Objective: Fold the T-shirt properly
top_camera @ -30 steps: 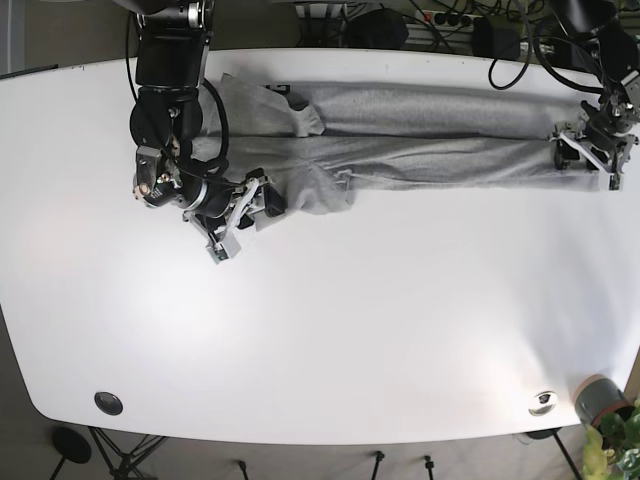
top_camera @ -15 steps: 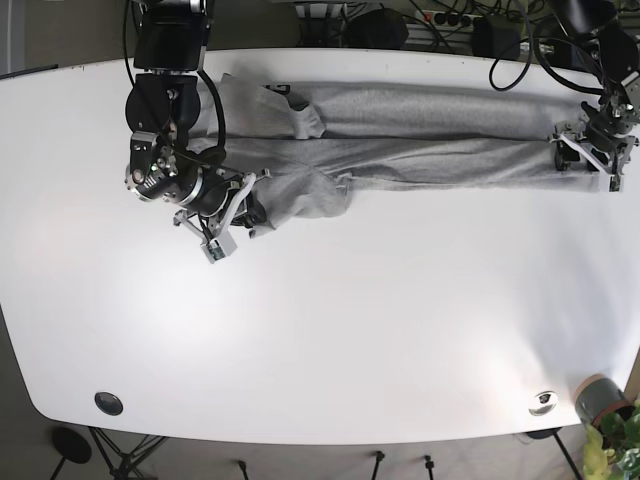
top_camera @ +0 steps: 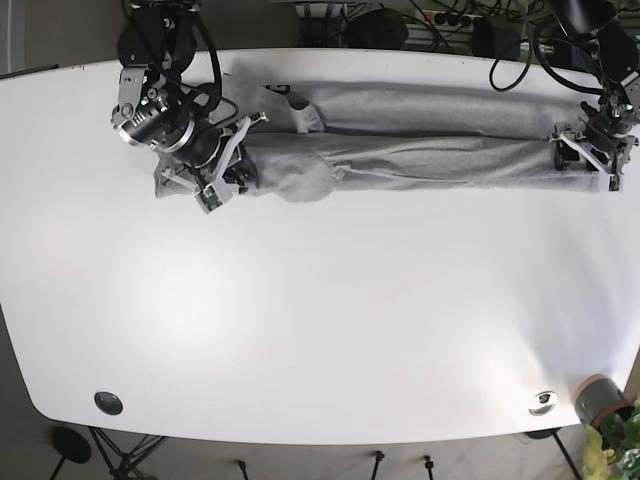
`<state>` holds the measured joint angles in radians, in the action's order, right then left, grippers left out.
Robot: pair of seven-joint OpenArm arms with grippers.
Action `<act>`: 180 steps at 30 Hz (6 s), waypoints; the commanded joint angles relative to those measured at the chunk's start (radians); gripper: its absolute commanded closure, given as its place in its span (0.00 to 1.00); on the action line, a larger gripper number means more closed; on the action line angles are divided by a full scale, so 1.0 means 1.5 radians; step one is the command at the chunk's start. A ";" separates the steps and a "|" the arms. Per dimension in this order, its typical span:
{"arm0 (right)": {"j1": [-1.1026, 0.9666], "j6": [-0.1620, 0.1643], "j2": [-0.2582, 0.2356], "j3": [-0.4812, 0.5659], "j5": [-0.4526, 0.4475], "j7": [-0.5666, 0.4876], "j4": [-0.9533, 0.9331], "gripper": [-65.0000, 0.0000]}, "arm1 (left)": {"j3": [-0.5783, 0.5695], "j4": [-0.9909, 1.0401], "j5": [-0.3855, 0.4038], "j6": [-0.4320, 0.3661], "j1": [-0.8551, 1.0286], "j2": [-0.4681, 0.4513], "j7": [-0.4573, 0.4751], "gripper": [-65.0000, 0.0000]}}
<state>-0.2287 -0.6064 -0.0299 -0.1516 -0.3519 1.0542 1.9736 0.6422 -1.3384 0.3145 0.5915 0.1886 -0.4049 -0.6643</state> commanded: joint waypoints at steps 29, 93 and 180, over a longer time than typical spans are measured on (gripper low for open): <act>-0.113 -0.007 0.012 -0.230 -0.111 -0.013 0.029 0.38 | 0.006 -0.012 0.008 -0.001 -0.005 -0.019 0.011 0.43; 0.118 -0.002 -0.046 -0.105 0.122 -0.185 -0.284 0.81 | -0.102 0.164 0.006 -0.002 -0.107 -0.019 0.081 0.43; 0.193 -0.003 -0.013 -0.106 0.137 -0.104 -0.214 0.80 | -0.032 0.266 0.161 0.000 -0.208 -0.010 -0.046 0.73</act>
<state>0.0395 -0.6102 -0.0444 -0.3084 -0.1341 0.9203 1.6386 0.5972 -0.9375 0.5766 0.5980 -0.1207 -0.4080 -0.6960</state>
